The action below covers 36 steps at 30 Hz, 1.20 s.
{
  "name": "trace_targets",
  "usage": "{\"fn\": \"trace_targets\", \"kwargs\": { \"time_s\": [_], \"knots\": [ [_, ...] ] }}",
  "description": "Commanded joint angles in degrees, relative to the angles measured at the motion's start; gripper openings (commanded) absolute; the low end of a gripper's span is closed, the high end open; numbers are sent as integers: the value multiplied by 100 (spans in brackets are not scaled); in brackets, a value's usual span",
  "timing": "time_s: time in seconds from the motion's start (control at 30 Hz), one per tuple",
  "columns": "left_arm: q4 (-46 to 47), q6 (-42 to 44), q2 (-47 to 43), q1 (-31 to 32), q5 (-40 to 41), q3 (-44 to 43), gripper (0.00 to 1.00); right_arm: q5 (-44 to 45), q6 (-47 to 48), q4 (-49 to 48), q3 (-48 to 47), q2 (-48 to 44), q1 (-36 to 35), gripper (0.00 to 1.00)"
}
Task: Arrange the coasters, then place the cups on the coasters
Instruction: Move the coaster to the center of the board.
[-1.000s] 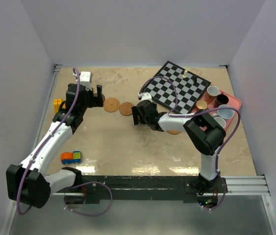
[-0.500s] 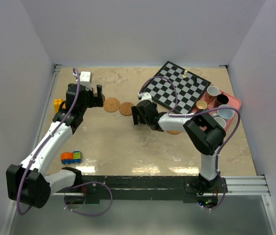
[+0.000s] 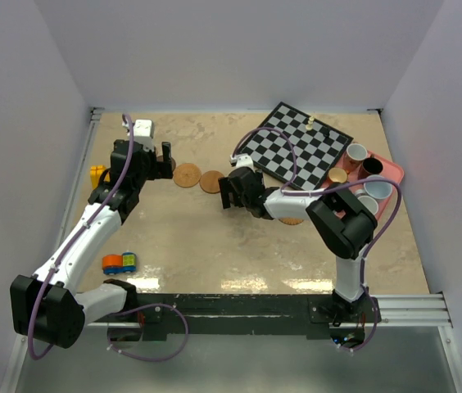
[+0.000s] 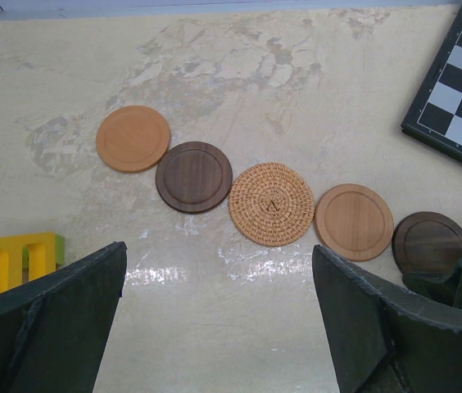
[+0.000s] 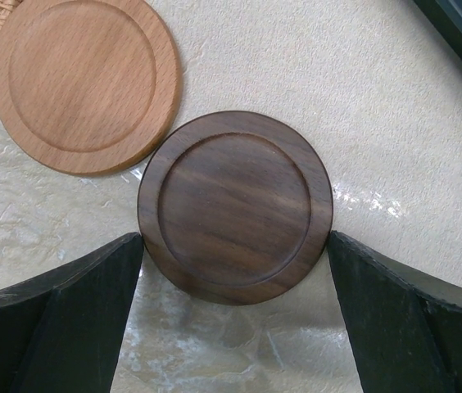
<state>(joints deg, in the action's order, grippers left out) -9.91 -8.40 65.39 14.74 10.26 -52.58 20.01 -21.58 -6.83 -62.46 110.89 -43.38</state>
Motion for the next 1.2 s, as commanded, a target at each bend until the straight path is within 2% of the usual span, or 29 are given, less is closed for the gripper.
{"fn": "trace_targets", "kwargs": {
  "time_s": [0.0, 0.43, 0.8, 1.17],
  "knots": [
    [209, -12, -70, -42, 11, 28, 100, -234, -74, 604, 49, 337, 48, 98],
    [209, 5, -87, -42, -24, 28, 100, -577, -30, 648, 93, -41, 49, 98],
    [209, -3, -105, -42, -15, 37, 100, -384, -101, 1026, 76, -322, 48, 98],
    [227, 5, -158, -42, -7, 37, 100, -375, -144, 1394, 146, -1349, 66, 98]
  ]
}}
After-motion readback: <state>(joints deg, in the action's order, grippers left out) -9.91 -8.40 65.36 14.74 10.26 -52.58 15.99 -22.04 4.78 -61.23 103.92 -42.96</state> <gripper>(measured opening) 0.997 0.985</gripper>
